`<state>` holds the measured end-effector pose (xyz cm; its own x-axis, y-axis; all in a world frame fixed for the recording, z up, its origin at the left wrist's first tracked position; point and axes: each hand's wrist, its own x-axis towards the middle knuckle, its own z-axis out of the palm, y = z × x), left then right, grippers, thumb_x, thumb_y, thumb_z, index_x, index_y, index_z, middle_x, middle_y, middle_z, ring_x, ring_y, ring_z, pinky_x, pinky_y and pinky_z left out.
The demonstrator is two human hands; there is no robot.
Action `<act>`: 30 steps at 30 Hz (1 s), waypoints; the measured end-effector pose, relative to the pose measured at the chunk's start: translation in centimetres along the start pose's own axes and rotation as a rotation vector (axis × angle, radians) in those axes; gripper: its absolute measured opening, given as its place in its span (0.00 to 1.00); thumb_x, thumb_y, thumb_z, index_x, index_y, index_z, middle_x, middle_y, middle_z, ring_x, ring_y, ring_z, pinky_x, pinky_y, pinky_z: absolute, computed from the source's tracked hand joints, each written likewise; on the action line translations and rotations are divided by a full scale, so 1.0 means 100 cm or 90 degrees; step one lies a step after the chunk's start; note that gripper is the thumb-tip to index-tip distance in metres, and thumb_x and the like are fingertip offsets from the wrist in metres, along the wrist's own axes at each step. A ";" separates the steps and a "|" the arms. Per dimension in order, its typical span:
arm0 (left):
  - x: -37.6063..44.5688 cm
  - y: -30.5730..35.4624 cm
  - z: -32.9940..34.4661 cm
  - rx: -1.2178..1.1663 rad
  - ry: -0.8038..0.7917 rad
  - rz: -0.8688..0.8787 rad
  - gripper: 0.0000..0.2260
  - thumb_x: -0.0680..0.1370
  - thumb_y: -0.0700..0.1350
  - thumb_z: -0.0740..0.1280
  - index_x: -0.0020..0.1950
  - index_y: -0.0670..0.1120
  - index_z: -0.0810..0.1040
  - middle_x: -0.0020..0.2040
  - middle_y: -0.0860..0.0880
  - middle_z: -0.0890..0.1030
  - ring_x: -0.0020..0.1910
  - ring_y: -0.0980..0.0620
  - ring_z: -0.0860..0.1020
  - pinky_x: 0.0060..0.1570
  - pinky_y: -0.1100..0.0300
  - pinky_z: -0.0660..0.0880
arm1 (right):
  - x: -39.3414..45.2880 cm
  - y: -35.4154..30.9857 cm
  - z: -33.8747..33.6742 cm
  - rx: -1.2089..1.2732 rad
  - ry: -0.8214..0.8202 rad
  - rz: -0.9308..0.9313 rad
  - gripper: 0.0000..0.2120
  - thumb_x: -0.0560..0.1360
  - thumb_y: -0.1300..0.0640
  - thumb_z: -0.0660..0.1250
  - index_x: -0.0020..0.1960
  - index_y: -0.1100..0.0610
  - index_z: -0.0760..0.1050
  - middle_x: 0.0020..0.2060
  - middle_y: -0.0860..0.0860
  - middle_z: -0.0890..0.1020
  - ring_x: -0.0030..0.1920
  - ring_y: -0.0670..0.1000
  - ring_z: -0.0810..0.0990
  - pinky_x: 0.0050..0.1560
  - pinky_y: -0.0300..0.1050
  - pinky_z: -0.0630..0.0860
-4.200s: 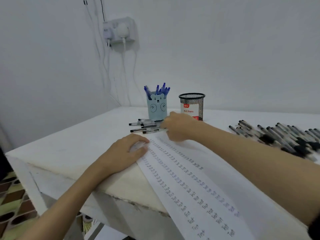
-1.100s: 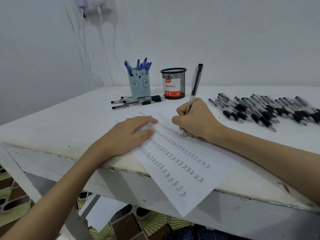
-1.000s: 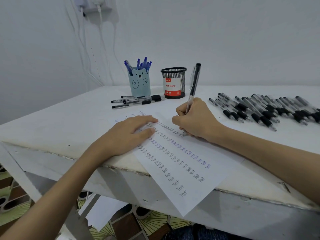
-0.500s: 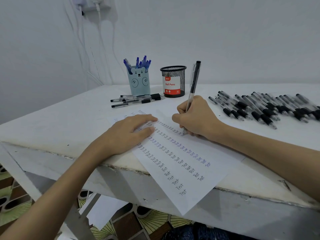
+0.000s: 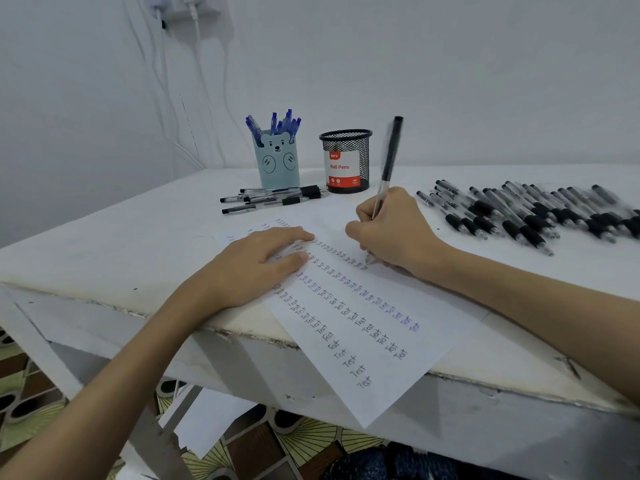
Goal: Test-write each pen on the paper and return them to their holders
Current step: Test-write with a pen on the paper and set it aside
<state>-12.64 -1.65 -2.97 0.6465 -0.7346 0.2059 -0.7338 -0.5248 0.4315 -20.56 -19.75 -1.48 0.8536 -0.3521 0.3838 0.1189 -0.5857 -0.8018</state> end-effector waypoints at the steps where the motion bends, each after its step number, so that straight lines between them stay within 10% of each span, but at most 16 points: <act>1: 0.000 0.000 0.000 0.003 -0.001 -0.001 0.19 0.77 0.60 0.57 0.67 0.62 0.69 0.64 0.67 0.65 0.64 0.64 0.62 0.64 0.64 0.57 | 0.001 0.001 -0.002 0.036 0.004 0.033 0.22 0.69 0.68 0.64 0.22 0.56 0.58 0.13 0.44 0.62 0.22 0.52 0.65 0.19 0.33 0.58; 12: -0.003 0.006 -0.002 -0.016 -0.005 -0.016 0.25 0.70 0.66 0.57 0.66 0.64 0.69 0.64 0.69 0.65 0.64 0.66 0.62 0.66 0.63 0.57 | 0.006 -0.004 -0.027 0.147 -0.005 0.176 0.13 0.82 0.49 0.53 0.50 0.59 0.66 0.13 0.47 0.66 0.15 0.47 0.59 0.19 0.31 0.55; 30: -0.004 0.005 -0.001 -0.039 -0.009 -0.008 0.21 0.68 0.67 0.59 0.61 0.69 0.70 0.68 0.67 0.67 0.68 0.64 0.64 0.69 0.60 0.59 | 0.003 -0.001 -0.037 0.317 -0.129 0.277 0.17 0.80 0.47 0.58 0.43 0.60 0.71 0.19 0.48 0.62 0.18 0.47 0.58 0.22 0.36 0.55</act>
<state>-13.22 -1.58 -2.72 0.6519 -0.7346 0.1880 -0.7113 -0.5065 0.4873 -22.19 -22.48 0.44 0.9487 -0.3073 -0.0744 -0.0781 0.0004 -0.9969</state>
